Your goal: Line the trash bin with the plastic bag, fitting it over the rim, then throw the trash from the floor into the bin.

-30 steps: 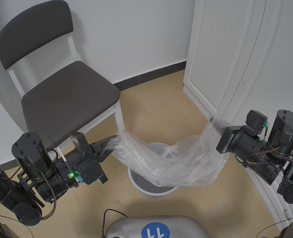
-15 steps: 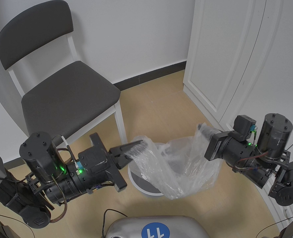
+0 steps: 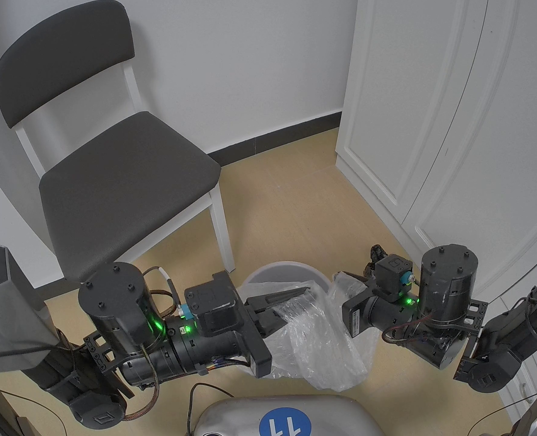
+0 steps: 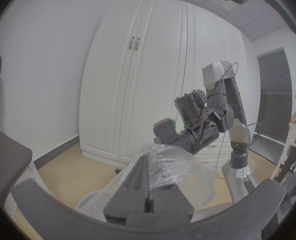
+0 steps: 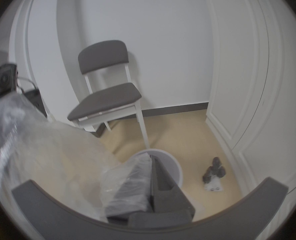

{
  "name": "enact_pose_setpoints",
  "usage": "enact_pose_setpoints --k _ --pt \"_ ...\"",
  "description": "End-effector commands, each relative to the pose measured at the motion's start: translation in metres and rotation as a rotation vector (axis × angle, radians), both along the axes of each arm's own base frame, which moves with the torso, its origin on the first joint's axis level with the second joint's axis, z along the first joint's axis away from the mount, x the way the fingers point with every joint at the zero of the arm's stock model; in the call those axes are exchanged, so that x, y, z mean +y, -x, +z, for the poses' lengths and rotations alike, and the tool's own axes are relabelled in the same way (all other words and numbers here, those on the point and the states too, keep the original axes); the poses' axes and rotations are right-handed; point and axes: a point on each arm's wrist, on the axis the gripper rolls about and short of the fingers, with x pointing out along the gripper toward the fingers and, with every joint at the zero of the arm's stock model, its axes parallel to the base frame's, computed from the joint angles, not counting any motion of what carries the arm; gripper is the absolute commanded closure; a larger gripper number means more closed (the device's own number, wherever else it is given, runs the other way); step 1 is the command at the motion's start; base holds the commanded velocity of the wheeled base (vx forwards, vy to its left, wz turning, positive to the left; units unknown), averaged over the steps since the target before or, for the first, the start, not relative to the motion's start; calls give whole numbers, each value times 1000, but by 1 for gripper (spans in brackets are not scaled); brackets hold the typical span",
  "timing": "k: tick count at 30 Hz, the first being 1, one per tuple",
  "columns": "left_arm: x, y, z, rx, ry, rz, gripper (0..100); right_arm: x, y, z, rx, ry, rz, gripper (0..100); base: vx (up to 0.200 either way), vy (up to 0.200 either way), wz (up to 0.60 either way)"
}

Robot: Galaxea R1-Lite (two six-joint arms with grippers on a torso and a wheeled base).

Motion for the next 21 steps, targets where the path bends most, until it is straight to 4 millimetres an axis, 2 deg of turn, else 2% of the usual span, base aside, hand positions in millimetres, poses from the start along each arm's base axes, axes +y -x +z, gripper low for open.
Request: enact_pose_setpoints --k 1,7,10,14,21 --pt "1 -6 1 31 22 18 100 1 -2 -11 -16 112 -41 100 0 0 0" --pt "6 -26 10 0 64 101 100 -2 -1 -14 -39 191 -69 100 0 0 0" --pt "5 -27 15 4 90 118 100 -6 -1 -18 -23 197 -69 100 0 0 0" --pt "-2 -27 19 14 120 104 100 -8 -4 -13 -27 168 -85 100 0 0 0" --pt "-3 -26 12 35 102 116 100 -10 -5 -2 -38 91 -107 100 0 0 0"
